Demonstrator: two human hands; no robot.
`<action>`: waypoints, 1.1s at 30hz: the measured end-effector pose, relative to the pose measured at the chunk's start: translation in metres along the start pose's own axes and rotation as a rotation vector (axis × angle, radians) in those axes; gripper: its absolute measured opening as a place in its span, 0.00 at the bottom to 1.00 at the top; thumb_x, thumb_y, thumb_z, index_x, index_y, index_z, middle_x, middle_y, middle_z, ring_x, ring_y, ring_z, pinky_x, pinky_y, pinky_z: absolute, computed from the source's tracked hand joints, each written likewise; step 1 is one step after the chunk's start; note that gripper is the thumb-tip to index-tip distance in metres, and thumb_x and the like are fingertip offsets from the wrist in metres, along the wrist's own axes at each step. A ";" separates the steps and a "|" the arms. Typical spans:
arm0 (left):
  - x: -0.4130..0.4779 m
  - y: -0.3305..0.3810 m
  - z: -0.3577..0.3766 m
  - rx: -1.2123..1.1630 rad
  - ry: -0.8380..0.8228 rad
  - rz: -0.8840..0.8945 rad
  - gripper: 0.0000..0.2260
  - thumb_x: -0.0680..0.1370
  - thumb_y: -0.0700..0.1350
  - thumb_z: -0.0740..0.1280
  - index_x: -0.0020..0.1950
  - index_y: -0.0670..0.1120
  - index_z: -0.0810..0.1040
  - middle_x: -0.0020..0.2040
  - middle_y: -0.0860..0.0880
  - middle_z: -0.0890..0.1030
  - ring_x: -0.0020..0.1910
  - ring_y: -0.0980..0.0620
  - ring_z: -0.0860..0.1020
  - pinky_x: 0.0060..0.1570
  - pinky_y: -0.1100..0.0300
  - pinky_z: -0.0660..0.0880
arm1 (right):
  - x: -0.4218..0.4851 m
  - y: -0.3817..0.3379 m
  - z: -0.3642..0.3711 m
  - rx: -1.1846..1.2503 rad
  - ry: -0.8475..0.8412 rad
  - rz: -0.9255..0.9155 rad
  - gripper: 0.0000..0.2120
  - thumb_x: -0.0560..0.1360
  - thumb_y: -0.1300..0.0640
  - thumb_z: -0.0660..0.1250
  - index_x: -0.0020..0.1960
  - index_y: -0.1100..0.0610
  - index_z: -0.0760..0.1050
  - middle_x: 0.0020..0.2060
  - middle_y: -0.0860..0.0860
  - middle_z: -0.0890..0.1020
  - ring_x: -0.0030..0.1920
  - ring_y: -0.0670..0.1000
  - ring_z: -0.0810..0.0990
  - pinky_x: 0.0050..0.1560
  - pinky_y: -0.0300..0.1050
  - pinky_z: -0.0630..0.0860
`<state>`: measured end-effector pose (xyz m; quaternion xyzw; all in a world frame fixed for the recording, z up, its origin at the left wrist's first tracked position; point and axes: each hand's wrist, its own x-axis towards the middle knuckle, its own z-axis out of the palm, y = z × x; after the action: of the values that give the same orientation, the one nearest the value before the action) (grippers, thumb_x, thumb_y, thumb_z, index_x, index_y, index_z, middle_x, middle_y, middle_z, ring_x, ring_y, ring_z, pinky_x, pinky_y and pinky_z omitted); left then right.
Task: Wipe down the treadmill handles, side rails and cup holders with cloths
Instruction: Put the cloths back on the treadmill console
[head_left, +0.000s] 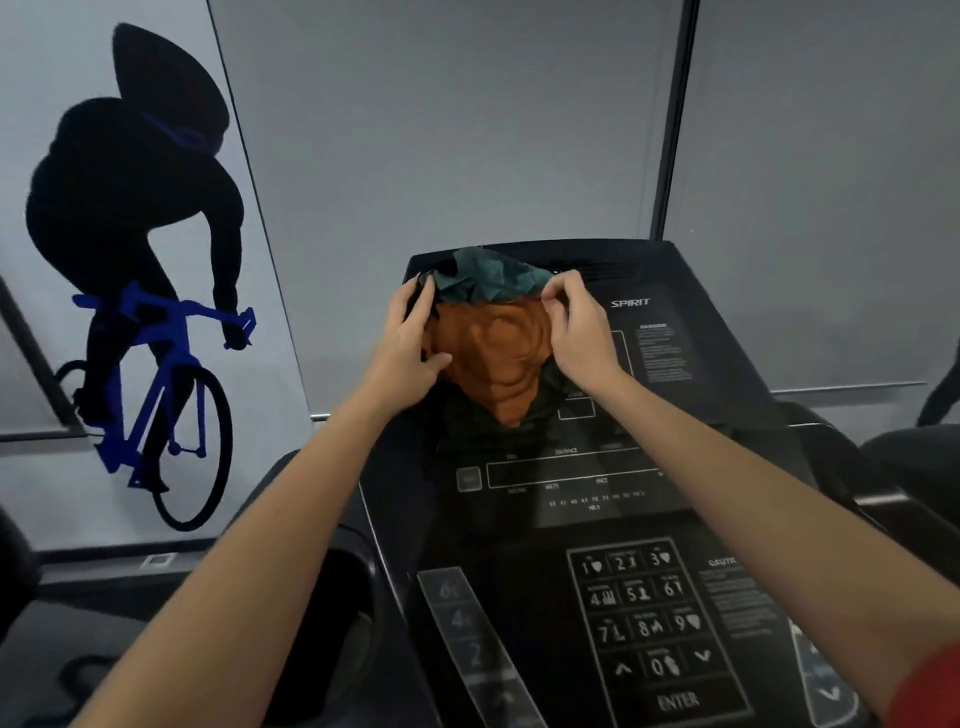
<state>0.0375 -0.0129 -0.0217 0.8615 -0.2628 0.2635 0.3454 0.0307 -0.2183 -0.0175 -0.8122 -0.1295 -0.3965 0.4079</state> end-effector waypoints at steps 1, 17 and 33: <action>0.004 -0.005 0.004 -0.006 0.009 0.013 0.36 0.74 0.32 0.67 0.76 0.42 0.51 0.76 0.44 0.53 0.71 0.53 0.58 0.59 0.77 0.56 | 0.004 0.004 0.005 -0.024 0.004 0.008 0.05 0.79 0.63 0.55 0.48 0.57 0.69 0.44 0.49 0.74 0.47 0.51 0.74 0.49 0.48 0.72; -0.023 -0.046 0.033 0.528 0.071 0.059 0.22 0.79 0.49 0.49 0.72 0.52 0.66 0.73 0.50 0.66 0.73 0.49 0.62 0.70 0.41 0.47 | -0.016 0.033 0.016 -0.378 -0.170 -0.019 0.22 0.78 0.48 0.59 0.69 0.56 0.66 0.63 0.58 0.65 0.63 0.57 0.68 0.61 0.52 0.68; -0.060 -0.022 0.016 0.442 -0.129 -0.170 0.23 0.82 0.48 0.53 0.76 0.54 0.53 0.78 0.53 0.49 0.77 0.52 0.45 0.71 0.40 0.44 | -0.060 0.019 0.004 -0.527 -0.398 -0.034 0.23 0.81 0.54 0.55 0.74 0.52 0.57 0.75 0.47 0.56 0.76 0.48 0.49 0.74 0.54 0.45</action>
<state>0.0124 0.0052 -0.0800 0.9502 -0.1467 0.2290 0.1519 0.0042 -0.2203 -0.0749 -0.9490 -0.1129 -0.2567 0.1438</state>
